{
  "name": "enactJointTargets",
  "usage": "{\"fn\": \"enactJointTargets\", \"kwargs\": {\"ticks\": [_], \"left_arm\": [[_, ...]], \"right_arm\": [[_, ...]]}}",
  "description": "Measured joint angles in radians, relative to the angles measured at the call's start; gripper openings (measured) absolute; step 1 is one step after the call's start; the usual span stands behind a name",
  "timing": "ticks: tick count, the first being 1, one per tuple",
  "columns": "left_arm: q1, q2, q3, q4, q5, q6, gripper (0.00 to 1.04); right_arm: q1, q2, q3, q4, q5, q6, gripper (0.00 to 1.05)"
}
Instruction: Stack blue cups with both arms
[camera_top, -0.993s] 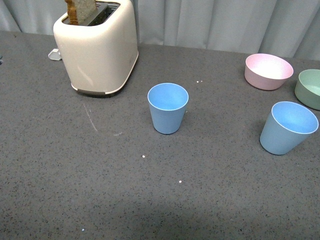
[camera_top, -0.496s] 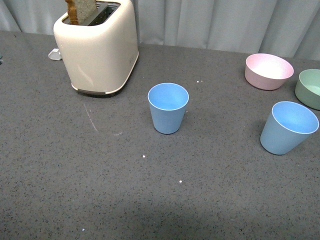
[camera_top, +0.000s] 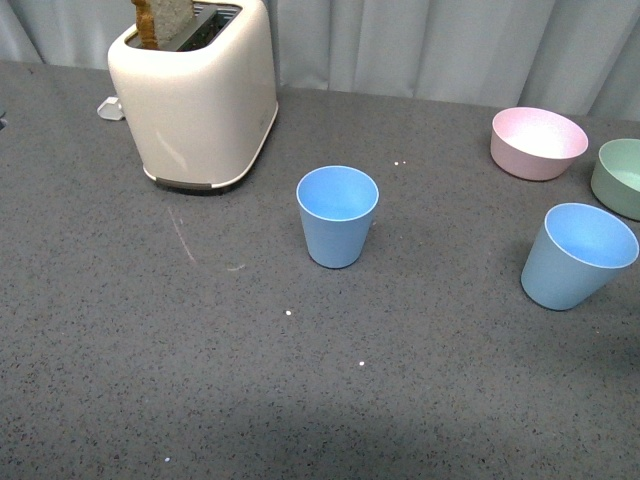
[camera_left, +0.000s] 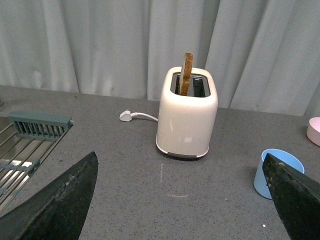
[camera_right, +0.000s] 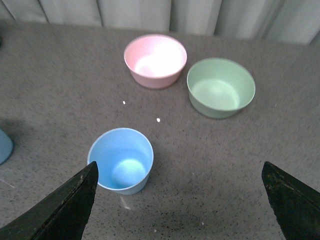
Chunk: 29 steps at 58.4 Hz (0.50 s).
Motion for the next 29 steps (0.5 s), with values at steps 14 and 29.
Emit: {"fn": "enactJointTargets", "kwargs": {"ticks": [14,29], "left_arm": [[0.000,0.000,0.000,0.000,0.000,0.000,0.98],[0.000,0.000,0.000,0.000,0.000,0.000,0.98]], "right_arm": [[0.021,0.472,0.300,-0.155,0.031,0.063,0.95],[0.077,0.716,0.501,-0.292,0.056,0.138,0.80]]}}
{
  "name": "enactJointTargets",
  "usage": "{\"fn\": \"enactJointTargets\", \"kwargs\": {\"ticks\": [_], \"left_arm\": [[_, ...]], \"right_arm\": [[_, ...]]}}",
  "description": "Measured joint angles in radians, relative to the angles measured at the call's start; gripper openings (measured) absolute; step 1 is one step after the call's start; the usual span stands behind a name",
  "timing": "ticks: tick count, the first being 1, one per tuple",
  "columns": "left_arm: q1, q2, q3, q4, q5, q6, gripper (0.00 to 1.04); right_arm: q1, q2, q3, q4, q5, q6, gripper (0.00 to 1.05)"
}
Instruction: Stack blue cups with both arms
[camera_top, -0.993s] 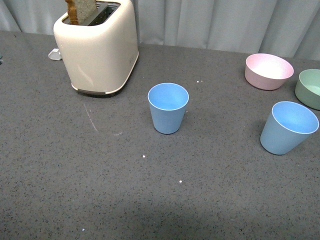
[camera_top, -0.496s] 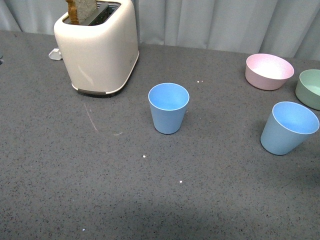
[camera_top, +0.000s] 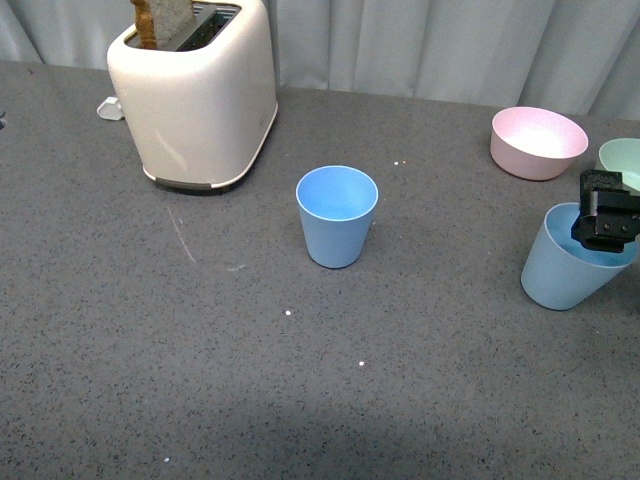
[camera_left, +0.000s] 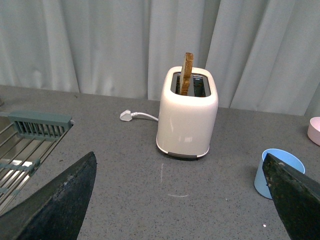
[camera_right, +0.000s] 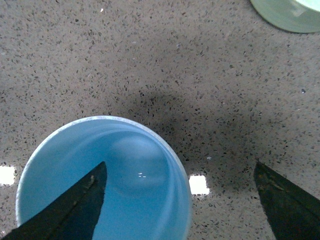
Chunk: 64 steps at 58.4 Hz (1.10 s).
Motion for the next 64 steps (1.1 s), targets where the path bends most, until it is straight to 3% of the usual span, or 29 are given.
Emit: {"fn": "enactJointTargets", "kwargs": {"ticks": [21,33,47,64], "left_arm": [[0.000,0.000,0.000,0.000,0.000,0.000,0.98],[0.000,0.000,0.000,0.000,0.000,0.000,0.98],[0.000,0.000,0.000,0.000,0.000,0.000,0.98],[0.000,0.000,0.000,0.000,0.000,0.000,0.98]], "right_arm": [[0.008,0.021,0.020,-0.031,-0.004,0.035,0.31],[0.017,-0.005,0.037,-0.091,-0.077,0.079,0.02],[0.116,-0.108,0.143,-0.155,-0.213,0.175,0.01],[0.294,-0.068,0.273,-0.213,-0.233,0.225,0.01]]}}
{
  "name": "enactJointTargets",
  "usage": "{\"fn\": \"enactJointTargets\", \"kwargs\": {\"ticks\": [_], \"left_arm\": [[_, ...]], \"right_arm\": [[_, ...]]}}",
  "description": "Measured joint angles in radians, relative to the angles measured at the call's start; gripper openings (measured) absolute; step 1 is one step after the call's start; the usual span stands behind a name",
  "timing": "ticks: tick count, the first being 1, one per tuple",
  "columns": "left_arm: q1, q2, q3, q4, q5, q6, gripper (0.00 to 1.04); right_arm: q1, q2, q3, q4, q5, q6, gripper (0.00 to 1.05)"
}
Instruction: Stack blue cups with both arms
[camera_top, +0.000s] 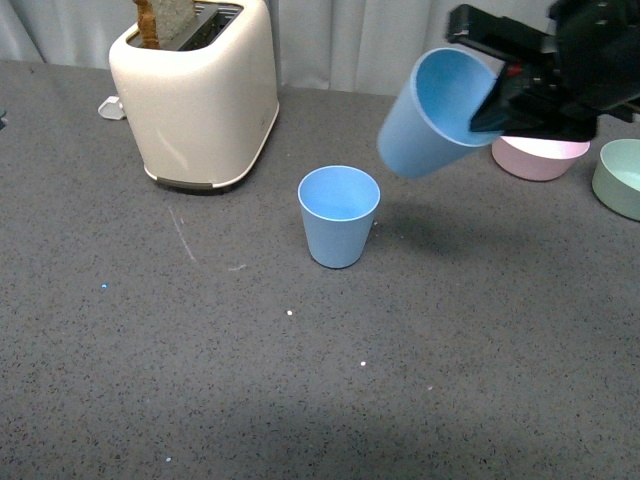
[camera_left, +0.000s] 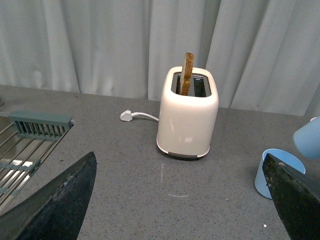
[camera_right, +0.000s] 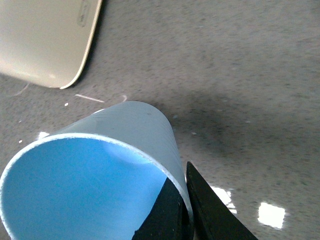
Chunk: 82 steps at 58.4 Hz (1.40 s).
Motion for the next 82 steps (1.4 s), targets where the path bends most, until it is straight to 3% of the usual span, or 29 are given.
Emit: {"fn": "enactJointTargets", "kwargs": {"ticks": [28,38,51,52,57,59,66,77,82], "left_arm": [[0.000,0.000,0.000,0.000,0.000,0.000,0.98],[0.000,0.000,0.000,0.000,0.000,0.000,0.98],[0.000,0.000,0.000,0.000,0.000,0.000,0.98],[0.000,0.000,0.000,0.000,0.000,0.000,0.98],[0.000,0.000,0.000,0.000,0.001,0.000,0.98],[0.000,0.000,0.000,0.000,0.001,0.000,0.98],[0.000,0.000,0.000,0.000,-0.001,0.000,0.98],[0.000,0.000,0.000,0.000,0.000,0.000,0.98],[0.000,0.000,0.000,0.000,0.000,0.000,0.98]], "right_arm": [[0.078,0.117,0.092,-0.016,0.046,0.016,0.01],[0.076,0.102,0.086,0.048,0.061,0.020,0.37],[0.053,-0.003,-0.014,0.145,0.068,0.023,0.71],[0.053,-0.013,-0.034,0.183,0.104,0.010,0.73],[0.052,-0.060,-0.184,0.545,0.350,-0.108,0.62],[0.043,-0.086,-0.283,0.757,0.451,-0.177,0.54],[-0.008,-0.182,-0.501,1.119,0.491,-0.274,0.35],[-0.080,-0.348,-0.711,1.220,0.430,-0.319,0.02],[-0.105,-0.400,-0.783,1.220,0.401,-0.327,0.01]]}}
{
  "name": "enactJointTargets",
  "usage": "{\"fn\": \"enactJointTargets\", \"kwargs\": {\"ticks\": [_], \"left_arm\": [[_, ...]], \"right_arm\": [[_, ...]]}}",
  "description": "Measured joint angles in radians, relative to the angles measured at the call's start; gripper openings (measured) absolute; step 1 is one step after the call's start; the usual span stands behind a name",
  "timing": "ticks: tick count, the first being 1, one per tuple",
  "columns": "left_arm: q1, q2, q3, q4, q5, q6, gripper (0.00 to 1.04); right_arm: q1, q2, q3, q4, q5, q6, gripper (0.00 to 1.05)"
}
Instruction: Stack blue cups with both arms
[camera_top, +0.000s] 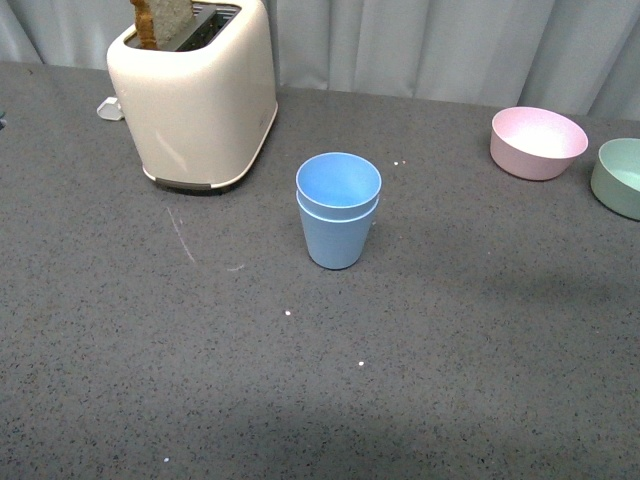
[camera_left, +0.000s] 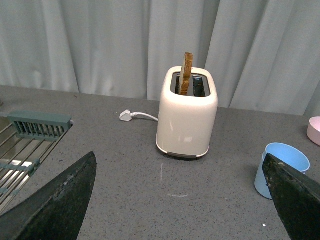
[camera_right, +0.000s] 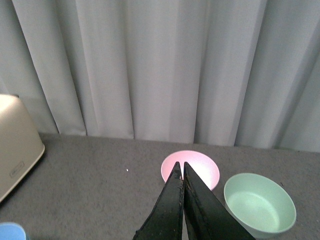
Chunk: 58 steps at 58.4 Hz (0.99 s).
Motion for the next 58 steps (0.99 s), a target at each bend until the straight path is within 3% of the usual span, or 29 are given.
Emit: {"fn": "enactJointTargets", "kwargs": {"ticks": [12,26,41,58], "left_arm": [[0.000,0.000,0.000,0.000,0.000,0.000,0.98],[0.000,0.000,0.000,0.000,0.000,0.000,0.98],[0.000,0.000,0.000,0.000,0.000,0.000,0.98],[0.000,0.000,0.000,0.000,0.000,0.000,0.98]], "right_arm": [[-0.062,-0.137,-0.160,0.041,-0.061,-0.001,0.01],[-0.105,-0.309,-0.257,-0.048,-0.105,-0.002,0.01],[-0.195,-0.519,-0.316,-0.200,-0.188,-0.001,0.01],[-0.196,-0.813,-0.353,-0.450,-0.195,-0.002,0.01]]}}
